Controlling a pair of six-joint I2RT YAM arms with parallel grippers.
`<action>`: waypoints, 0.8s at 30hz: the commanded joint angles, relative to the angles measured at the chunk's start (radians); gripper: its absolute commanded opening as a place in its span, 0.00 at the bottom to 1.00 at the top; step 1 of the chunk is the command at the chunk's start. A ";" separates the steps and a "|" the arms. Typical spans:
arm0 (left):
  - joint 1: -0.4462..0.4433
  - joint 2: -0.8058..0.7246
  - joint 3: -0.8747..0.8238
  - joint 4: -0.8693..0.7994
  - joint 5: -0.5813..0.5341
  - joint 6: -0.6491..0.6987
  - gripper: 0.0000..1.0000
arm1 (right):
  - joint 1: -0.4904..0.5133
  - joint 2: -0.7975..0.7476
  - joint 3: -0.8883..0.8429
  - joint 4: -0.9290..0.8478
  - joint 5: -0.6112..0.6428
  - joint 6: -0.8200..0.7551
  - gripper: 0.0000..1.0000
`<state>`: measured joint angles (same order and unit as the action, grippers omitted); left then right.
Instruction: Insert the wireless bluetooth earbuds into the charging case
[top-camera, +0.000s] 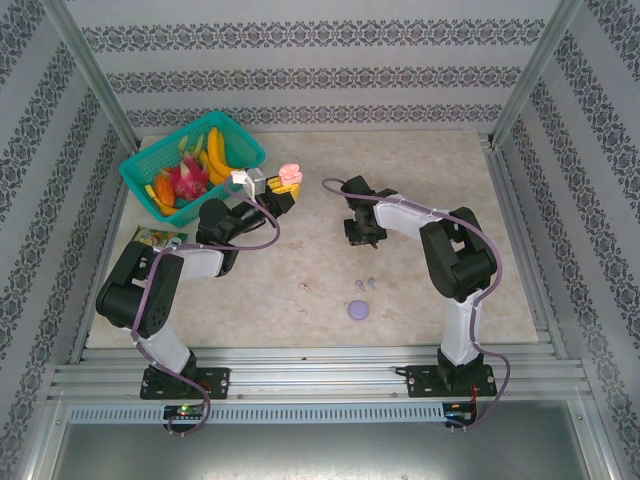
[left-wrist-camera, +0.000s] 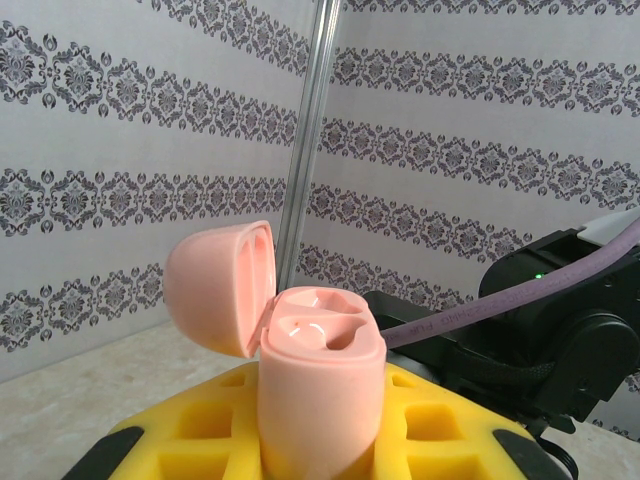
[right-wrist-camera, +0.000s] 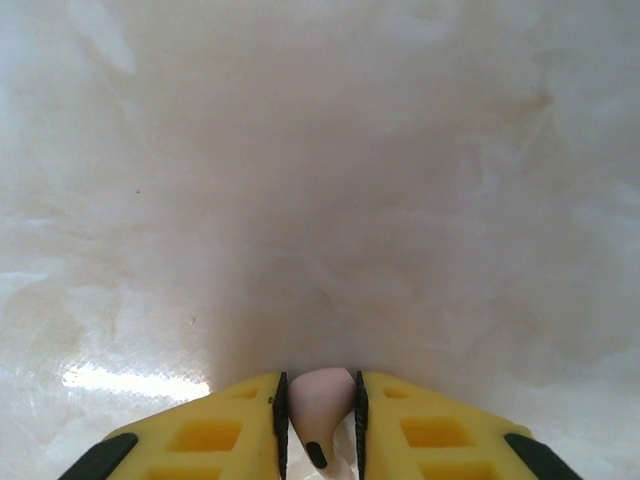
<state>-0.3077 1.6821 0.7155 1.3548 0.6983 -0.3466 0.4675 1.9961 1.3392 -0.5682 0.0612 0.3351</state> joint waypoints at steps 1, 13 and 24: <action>-0.010 -0.025 -0.003 0.060 -0.005 -0.011 0.00 | 0.008 -0.006 -0.018 -0.022 0.006 0.004 0.22; -0.010 -0.025 -0.010 0.056 0.001 -0.005 0.00 | -0.009 -0.094 -0.110 0.116 -0.029 0.018 0.14; -0.009 -0.035 -0.008 0.038 0.012 0.008 0.00 | -0.026 -0.332 -0.254 0.346 -0.091 0.065 0.14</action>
<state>-0.3077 1.6821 0.7143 1.3544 0.6991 -0.3454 0.4469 1.7344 1.1030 -0.3119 -0.0017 0.3748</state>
